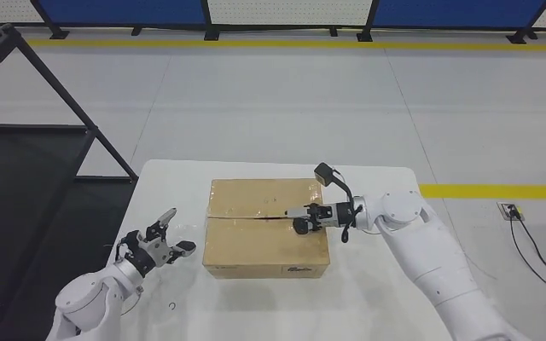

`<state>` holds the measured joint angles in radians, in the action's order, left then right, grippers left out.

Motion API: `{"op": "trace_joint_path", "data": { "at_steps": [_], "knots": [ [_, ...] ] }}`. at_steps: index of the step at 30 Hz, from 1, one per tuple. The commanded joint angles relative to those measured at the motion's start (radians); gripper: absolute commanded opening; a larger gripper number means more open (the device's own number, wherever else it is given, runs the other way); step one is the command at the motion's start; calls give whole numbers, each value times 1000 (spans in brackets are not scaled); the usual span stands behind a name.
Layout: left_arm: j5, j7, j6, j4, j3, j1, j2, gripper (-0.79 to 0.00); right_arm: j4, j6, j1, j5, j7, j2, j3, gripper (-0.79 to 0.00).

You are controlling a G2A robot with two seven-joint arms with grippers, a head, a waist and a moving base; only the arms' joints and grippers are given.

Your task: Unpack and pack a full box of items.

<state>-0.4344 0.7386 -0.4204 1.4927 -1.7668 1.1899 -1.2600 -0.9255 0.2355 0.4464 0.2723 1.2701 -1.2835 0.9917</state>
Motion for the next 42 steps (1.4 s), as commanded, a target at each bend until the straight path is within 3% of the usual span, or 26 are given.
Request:
{"op": "trace_joint_path", "data": {
  "at_steps": [1, 13, 29, 34, 42],
  "knots": [
    [0, 0, 3, 0, -1, 1, 0, 0, 0, 0, 2, 1, 2, 2, 2, 0],
    [-94, -151, -39, -39, 74, -34, -10, 0, -1, 7, 2, 9, 21, 6, 2, 0],
    [-187, -369, 22, -92, 177, -80, -31, 0, 5, 18, -5, 26, 50, 7, -8, 0],
    [-240, -409, 61, -121, 178, -104, -36, 0, 3, 17, -6, 28, 53, 7, -12, 0],
    [-264, -498, 221, -91, 161, -71, -41, 0, 1, 10, -14, 24, 52, 6, -21, 0]
  ]
}}
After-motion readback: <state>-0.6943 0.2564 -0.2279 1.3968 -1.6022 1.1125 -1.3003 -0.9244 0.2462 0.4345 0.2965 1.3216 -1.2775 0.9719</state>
